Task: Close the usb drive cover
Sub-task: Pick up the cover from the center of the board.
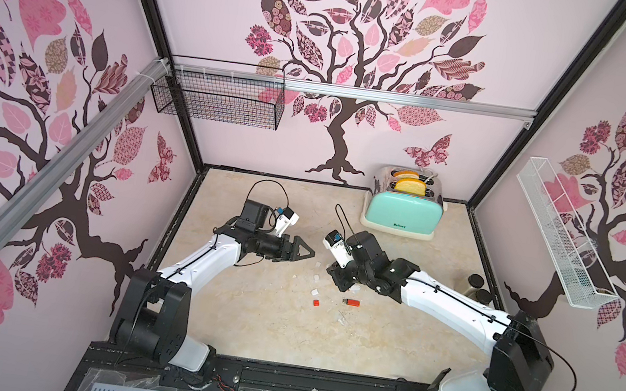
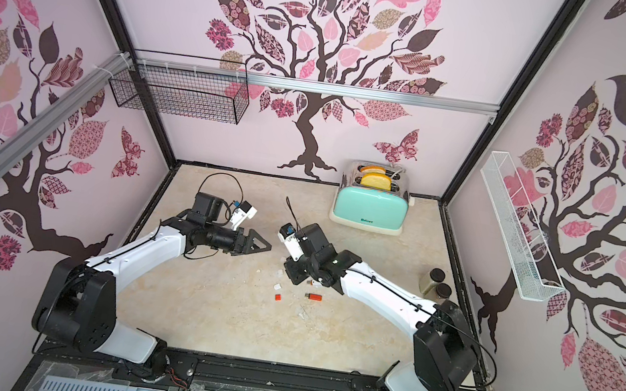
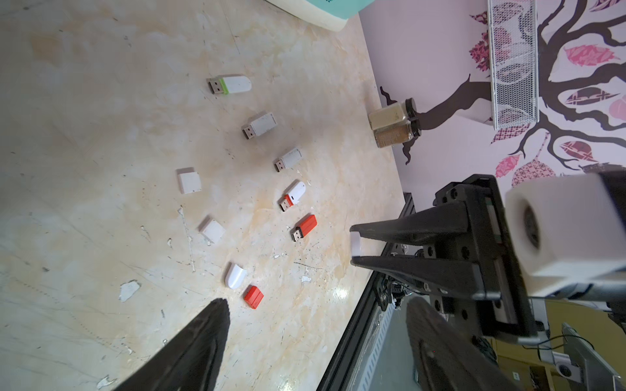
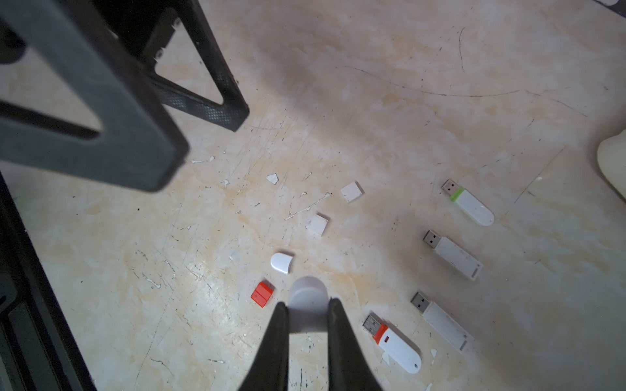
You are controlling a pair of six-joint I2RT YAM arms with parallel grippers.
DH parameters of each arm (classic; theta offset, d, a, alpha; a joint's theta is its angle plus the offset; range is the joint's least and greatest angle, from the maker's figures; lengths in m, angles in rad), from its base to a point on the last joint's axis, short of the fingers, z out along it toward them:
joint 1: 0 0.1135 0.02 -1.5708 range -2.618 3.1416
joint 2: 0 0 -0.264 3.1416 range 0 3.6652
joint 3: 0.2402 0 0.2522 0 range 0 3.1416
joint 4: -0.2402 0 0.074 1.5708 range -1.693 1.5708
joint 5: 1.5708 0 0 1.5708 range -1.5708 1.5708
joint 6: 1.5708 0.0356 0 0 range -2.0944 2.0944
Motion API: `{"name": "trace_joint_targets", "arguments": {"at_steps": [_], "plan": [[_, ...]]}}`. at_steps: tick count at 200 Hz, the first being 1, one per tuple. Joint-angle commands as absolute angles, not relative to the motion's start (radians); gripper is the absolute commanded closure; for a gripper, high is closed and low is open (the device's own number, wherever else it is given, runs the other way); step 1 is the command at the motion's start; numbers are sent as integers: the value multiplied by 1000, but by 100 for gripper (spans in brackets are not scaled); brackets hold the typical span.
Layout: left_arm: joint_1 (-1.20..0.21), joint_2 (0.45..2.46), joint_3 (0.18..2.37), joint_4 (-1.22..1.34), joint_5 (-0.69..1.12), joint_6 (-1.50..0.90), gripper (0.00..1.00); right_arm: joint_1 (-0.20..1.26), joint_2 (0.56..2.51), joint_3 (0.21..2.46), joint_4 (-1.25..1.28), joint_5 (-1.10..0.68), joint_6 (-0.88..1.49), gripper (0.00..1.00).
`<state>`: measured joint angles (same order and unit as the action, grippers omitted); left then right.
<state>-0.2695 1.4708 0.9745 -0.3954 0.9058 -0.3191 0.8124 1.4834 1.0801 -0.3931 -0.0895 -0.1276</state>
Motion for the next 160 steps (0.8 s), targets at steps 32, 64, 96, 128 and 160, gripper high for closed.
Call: {"name": "trace_joint_targets", "arguments": {"at_steps": [32, 64, 96, 128, 160], "plan": [[-296, 1507, 1008, -371, 1027, -357, 25, 841, 1455, 1058, -271, -145, -169, 100], [-310, 1509, 1005, -374, 1065, -363, 28, 849, 1445, 1046, -241, -156, -157, 100], [-341, 1520, 1027, -430, 1068, -323, 35, 854, 1459, 1079, -263, -154, -156, 100], [-350, 1528, 1028, -429, 1055, -328, 47, 863, 1461, 1084, -252, -146, -163, 100], [-359, 1525, 1010, -408, 1055, -337, 53, 867, 1450, 1063, -210, -161, -158, 100]]}}
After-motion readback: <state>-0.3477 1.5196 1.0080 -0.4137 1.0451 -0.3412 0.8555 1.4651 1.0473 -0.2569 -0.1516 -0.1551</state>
